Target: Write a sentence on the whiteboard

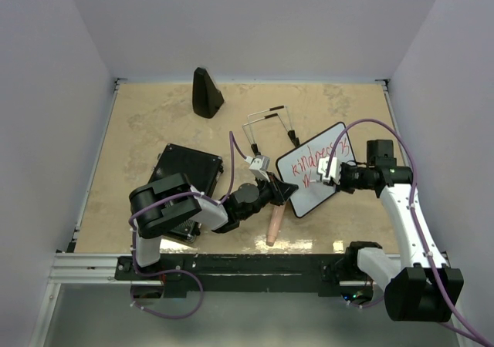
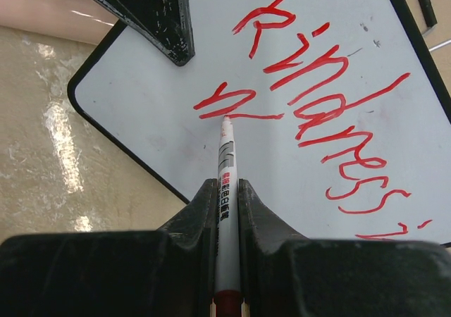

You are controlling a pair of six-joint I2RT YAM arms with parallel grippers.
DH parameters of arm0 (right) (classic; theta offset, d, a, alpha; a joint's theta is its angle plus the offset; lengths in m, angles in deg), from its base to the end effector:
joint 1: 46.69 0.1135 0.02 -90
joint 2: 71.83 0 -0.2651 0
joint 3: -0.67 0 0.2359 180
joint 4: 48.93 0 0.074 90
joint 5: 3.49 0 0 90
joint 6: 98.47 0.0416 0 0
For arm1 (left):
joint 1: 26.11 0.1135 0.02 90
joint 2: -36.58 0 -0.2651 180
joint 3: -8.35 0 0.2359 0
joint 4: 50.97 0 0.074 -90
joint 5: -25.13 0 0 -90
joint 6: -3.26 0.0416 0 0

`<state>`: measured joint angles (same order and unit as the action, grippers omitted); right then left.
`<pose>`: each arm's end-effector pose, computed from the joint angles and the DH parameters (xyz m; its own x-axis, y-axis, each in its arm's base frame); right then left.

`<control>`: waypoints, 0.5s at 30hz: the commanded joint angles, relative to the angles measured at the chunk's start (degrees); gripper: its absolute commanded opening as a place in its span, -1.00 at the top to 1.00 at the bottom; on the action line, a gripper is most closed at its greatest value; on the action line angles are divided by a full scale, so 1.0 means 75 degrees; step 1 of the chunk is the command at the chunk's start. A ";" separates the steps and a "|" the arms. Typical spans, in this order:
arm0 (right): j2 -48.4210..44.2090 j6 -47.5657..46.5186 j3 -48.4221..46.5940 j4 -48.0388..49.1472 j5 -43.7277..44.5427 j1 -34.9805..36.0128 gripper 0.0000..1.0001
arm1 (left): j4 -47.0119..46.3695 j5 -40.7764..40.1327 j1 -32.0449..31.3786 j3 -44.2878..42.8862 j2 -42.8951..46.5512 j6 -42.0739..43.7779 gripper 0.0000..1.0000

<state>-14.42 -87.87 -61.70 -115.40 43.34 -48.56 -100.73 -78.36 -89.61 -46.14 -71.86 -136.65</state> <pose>0.1628 0.0232 0.2656 0.1356 -0.7217 -0.6788 -0.9191 0.1642 -0.3583 0.1679 -0.3150 0.1659 -0.6073 -0.4491 -0.6553 0.4686 0.4635 -0.7520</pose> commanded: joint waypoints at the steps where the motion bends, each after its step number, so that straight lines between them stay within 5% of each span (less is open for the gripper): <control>1: -0.0131 0.0611 -0.0141 0.0684 -0.0290 0.0027 1.00 | -0.0460 0.0218 -0.0099 -0.0138 0.0010 0.0315 1.00; 15: -0.0225 0.1609 0.0047 0.1623 0.0354 0.0027 1.00 | -0.0448 0.0241 -0.0099 -0.0150 -0.0002 0.0326 1.00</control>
<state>-15.36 -79.19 -61.70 -108.25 43.64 -48.56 -100.77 -78.34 -89.61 -46.14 -71.86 -136.67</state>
